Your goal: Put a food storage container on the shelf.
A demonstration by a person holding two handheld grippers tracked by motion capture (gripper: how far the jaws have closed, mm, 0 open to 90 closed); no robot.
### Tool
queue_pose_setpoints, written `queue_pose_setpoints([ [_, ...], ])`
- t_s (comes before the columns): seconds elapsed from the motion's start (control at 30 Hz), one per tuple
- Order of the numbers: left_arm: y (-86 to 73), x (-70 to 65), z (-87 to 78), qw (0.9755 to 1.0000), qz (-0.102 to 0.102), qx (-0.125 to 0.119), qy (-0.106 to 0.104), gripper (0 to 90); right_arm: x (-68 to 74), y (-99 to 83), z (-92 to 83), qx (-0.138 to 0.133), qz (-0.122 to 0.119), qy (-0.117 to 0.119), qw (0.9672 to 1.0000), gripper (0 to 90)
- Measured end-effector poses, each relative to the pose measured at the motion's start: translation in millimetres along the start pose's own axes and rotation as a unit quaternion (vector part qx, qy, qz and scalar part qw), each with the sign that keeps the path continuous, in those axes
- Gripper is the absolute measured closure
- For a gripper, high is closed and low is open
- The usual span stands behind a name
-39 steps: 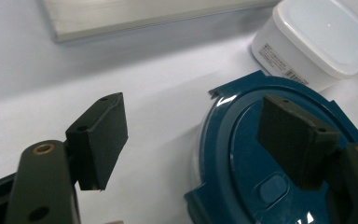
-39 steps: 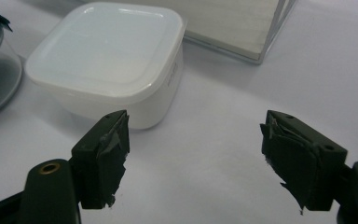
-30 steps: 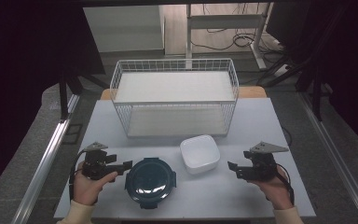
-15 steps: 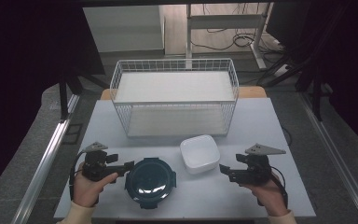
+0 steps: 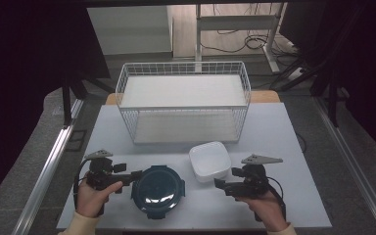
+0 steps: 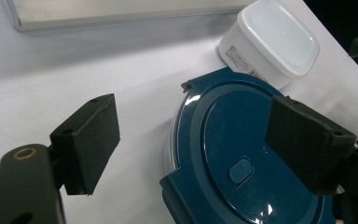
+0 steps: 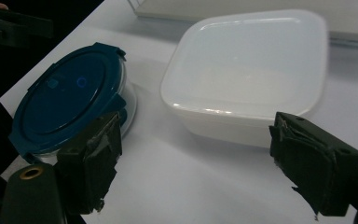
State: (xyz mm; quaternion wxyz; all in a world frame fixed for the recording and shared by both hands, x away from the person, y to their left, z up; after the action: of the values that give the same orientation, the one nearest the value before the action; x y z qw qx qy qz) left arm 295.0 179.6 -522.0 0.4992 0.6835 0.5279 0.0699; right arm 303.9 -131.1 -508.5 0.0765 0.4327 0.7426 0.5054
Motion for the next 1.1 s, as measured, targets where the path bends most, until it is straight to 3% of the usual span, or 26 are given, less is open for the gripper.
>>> queue_pose_setpoints([
  [0.1, -1.8, 2.8, -2.2, 0.9999, -0.012, 0.001, -0.002, 17.0, 8.3, -4.1, 8.2, 0.006, 0.013, 0.011, 0.9998, 16.6],
  [0.27, -4.2, 1.0, -6.2, 0.9998, -0.018, 0.005, -0.003, 16.6, 19.2, -6.6, 14.1, 0.012, 0.015, 0.019, 0.9996, 16.2],
  [0.33, -5.5, -1.2, -7.7, 0.9997, -0.024, 0.006, -0.010, 16.2, 24.4, -7.7, 17.0, 0.015, 0.021, 0.025, 0.9994, 15.9],
  [0.4, -6.8, -6.7, -8.8, 0.9983, -0.043, 0.004, -0.038, 15.9, 30.2, -9.5, 21.7, 0.019, 0.029, 0.032, 0.9989, 15.4],
  [0.47, -12.2, -7.3, -7.8, 0.9989, -0.036, 0.016, -0.025, 15.7, 38.7, -13.0, 29.2, 0.031, 0.034, 0.042, 0.9981, 15.1],
  [0.63, -15.6, -5.7, -7.2, 0.9990, -0.038, 0.018, -0.018, 15.7, 49.5, -14.3, 37.9, 0.034, 0.044, 0.055, 0.9970, 14.9],
  [0.83, -23.0, -8.8, -6.3, 0.9980, -0.050, 0.026, -0.030, 15.5, 64.8, -17.9, 48.4, 0.042, 0.079, 0.082, 0.9926, 14.8],
  [0.9, -25.8, -8.4, -5.2, 0.9981, -0.047, 0.031, -0.024, 15.3, 67.3, -20.9, 53.8, 0.045, 0.077, 0.080, 0.9928, 14.8],
  [1.0, -32.8, -6.3, -2.1, 0.9975, -0.051, 0.041, -0.025, 15.1, 71.3, -25.8, 61.3, 0.049, 0.094, 0.085, 0.9908, 14.8],
  [1.1, -38.9, -4.1, -0.2, 0.9965, -0.062, 0.048, -0.029, 14.5, 74.2, -32.5, 68.7, 0.058, 0.098, 0.082, 0.9901, 14.7],
])
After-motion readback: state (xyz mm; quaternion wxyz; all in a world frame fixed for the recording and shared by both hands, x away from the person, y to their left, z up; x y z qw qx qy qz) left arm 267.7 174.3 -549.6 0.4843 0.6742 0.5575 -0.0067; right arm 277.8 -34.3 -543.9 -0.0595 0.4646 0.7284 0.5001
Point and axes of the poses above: each handheld gripper's, and its own axes: z roughly forward along the jaws, y roughly out of its top, x roughly to its left, the point moved 9 cm from there along z, roughly forward along the jaws, and after that the axes turned 10 degrees about -x, right-handed, at the moved point
